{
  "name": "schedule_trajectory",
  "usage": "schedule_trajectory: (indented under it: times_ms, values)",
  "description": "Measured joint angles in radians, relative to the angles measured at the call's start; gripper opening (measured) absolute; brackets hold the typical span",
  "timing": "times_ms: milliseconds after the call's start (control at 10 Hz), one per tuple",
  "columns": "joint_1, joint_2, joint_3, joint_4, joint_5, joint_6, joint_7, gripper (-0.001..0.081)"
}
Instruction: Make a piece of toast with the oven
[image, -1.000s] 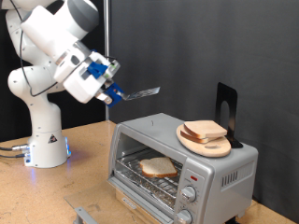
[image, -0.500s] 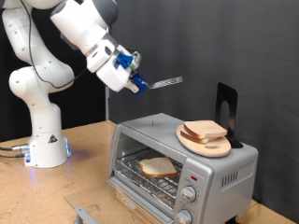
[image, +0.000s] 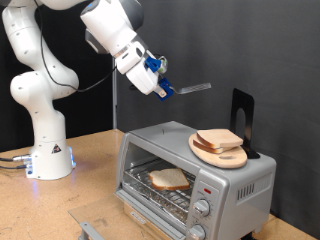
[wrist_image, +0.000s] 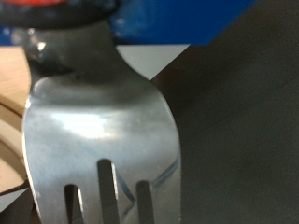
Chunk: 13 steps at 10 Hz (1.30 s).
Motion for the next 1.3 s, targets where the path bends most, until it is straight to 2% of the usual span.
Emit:
schedule_trajectory:
  times_ms: [500, 1200, 1300]
  values:
    - [-0.001, 0.093, 0.049, -0.02, -0.001, 0.076, 0.006, 0.0432]
    - [0.019, 0.212, 0.06, -0.025, 0.071, 0.158, -0.053, 0.0432]
    - [0.021, 0.217, 0.06, -0.025, 0.084, 0.162, -0.066, 0.0511]
